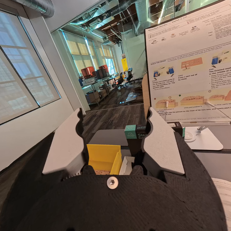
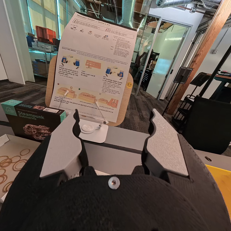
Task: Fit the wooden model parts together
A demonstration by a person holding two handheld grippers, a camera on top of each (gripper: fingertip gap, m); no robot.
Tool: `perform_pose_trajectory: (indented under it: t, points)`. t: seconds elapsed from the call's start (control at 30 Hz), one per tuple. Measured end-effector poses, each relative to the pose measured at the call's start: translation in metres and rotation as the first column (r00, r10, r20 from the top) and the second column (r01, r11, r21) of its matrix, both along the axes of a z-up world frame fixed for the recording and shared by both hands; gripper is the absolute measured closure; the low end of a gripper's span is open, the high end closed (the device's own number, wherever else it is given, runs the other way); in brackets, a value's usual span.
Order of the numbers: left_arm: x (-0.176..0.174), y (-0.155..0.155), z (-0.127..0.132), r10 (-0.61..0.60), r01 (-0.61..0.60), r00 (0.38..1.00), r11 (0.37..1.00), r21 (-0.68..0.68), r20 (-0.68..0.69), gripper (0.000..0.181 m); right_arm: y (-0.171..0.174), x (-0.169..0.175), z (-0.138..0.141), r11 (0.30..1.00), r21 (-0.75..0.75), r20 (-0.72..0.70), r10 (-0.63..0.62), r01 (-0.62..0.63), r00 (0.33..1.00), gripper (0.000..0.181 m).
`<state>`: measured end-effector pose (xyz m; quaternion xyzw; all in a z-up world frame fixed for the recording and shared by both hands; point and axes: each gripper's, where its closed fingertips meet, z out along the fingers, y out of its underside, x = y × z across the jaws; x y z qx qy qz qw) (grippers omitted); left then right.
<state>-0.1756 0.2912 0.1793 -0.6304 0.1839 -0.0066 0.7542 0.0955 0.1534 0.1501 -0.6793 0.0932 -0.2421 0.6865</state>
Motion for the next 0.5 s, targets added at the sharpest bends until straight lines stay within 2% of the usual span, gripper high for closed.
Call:
perform_pose_trajectory:
  t: [0.17,0.5]
  points:
    - [0.003,0.000,-0.001,-0.092,0.096,0.993,0.994,-0.052,0.079,0.080,-0.009,0.008,0.005,0.998,0.021,0.006,-0.060,0.060,0.998,0.069]
    - [-0.019,0.003,0.005,-0.087,0.096,0.987,0.993,-0.063,0.135,0.080,-0.021,0.019,0.010,0.991,0.052,0.003,-0.124,0.123,0.992,0.069]
